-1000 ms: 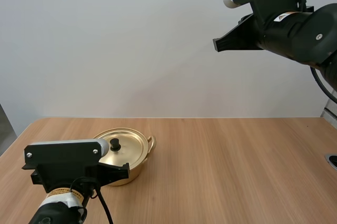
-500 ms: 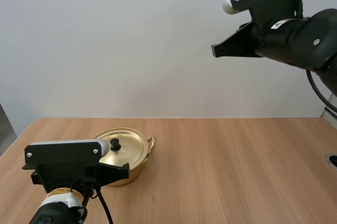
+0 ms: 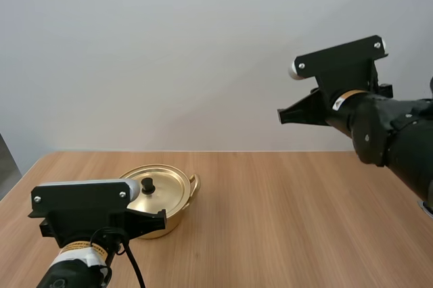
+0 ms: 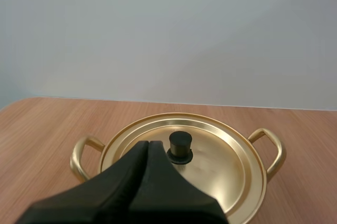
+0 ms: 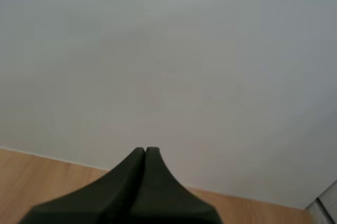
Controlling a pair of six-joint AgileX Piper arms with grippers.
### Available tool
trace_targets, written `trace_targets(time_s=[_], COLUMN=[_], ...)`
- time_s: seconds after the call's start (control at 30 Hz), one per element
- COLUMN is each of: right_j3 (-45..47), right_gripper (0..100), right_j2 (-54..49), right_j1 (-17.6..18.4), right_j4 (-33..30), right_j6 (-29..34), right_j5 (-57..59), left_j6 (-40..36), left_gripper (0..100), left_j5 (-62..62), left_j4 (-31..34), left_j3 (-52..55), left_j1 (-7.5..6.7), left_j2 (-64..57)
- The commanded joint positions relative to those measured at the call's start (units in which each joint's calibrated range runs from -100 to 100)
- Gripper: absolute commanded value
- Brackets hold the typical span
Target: Open the pot, put the car inside, and close it
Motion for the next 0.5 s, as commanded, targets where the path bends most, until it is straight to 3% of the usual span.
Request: trace_targets(time_s=[0.0, 0.47], right_j3=[4.68, 13.75], right_gripper=[0, 0], right_j2=[-0.02, -0.13], right_j1=[-0.05, -0.05], right_j4=[-1.52, -6.27], right_j6=[12.25, 12.07], right_j5=[-1.29, -10.24], left_j6=[-0.01, -0.01], left_gripper=[0, 0], left_j5=[0.08, 0.08], left_j4=[0.07, 0.07], left_j3=[0.0, 0.0], left_j1=[0.02, 0.02], left_j2=[0.0, 0.0])
